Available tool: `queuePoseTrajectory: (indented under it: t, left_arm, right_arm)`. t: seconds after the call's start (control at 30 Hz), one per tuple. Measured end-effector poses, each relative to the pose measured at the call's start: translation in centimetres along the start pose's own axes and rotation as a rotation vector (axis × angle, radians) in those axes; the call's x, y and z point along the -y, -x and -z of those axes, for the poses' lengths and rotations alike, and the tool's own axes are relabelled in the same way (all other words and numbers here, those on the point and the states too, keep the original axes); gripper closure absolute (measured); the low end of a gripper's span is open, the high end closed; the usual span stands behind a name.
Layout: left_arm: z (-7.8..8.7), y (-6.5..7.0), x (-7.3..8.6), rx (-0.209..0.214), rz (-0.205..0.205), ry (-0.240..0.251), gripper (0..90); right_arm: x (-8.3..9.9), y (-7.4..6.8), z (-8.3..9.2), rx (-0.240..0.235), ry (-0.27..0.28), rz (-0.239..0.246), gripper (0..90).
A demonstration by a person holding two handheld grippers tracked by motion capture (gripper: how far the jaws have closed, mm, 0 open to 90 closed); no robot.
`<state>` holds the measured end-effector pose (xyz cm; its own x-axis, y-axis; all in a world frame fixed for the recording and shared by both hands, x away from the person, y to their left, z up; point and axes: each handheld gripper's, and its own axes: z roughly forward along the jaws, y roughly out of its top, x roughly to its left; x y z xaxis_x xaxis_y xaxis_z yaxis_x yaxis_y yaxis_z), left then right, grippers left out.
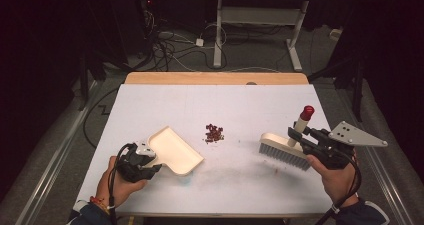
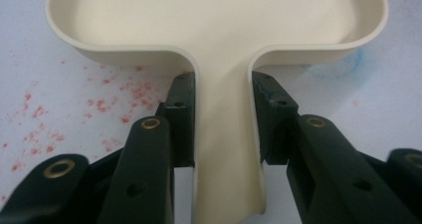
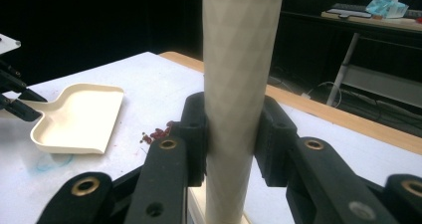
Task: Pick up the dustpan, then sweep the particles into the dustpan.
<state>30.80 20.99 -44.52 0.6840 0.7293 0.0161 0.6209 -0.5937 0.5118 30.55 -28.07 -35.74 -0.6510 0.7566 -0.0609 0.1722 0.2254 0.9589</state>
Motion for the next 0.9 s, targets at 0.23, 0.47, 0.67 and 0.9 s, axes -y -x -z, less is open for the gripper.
queuePoseTrajectory:
  t: [0.23,0.47,0.67,0.9]
  left_arm:
    - [-0.5,0.5,-0.3,0.018,-0.019,-0.010,64.3]
    - [-0.9,0.4,-0.2,0.040,-0.015,-0.019,64.3]
    - [-1.3,0.5,-0.8,0.048,-0.021,-0.020,64.3]
    - [-1.8,0.9,-0.9,0.051,-0.021,-0.026,64.3]
  right_arm:
    - [0.0,-0.1,-0.4,-0.011,0.002,-0.001,70.2]
    - [-0.1,-0.4,-1.9,-0.027,0.004,-0.002,70.2]
    - [-0.3,-0.7,-3.9,-0.023,0.019,-0.009,70.2]
    - [-1.5,-0.5,-8.8,-0.012,0.030,-0.014,70.3]
